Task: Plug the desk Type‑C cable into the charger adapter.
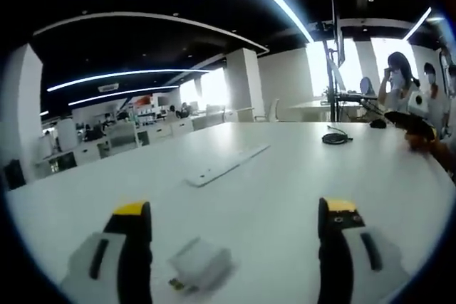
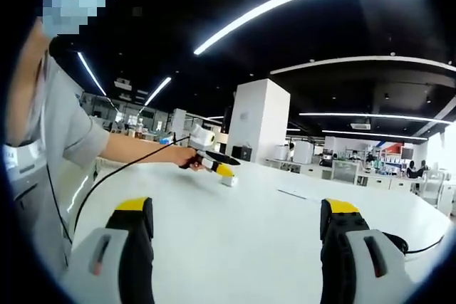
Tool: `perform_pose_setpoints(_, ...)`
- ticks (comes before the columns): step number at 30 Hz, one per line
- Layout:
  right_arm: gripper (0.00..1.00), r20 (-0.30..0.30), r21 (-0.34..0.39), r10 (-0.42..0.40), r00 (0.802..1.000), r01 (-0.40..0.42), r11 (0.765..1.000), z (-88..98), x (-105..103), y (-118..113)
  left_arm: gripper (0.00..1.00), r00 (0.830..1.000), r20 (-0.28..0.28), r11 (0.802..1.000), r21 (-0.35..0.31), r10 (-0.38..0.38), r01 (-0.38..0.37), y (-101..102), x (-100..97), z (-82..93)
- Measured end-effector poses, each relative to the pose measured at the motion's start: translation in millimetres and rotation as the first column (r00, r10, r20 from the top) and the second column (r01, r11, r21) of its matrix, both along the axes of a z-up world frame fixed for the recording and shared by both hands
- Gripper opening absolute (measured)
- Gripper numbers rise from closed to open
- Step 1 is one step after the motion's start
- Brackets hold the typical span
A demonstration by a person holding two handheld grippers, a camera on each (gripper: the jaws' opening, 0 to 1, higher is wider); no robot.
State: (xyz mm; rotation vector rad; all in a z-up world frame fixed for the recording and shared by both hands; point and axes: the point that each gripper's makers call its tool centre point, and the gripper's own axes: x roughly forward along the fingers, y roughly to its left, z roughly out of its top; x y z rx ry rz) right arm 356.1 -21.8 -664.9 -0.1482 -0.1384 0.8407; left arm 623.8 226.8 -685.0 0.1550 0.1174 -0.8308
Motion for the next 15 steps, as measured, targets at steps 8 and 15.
perform_pose_setpoints(8,1.0,-0.004,-0.004,-0.002,1.0,0.002,1.0,-1.0,0.6,0.0,0.99,0.999,-0.032,1.0,0.025,0.009,-0.009,3.3,7.3,-17.2)
perform_pose_setpoints(15,1.0,-0.005,-0.005,-0.002,1.0,0.002,1.0,-1.4,0.7,0.4,0.96,0.998,-0.059,0.998,0.051,0.027,-0.024,7.7,12.2,-31.2)
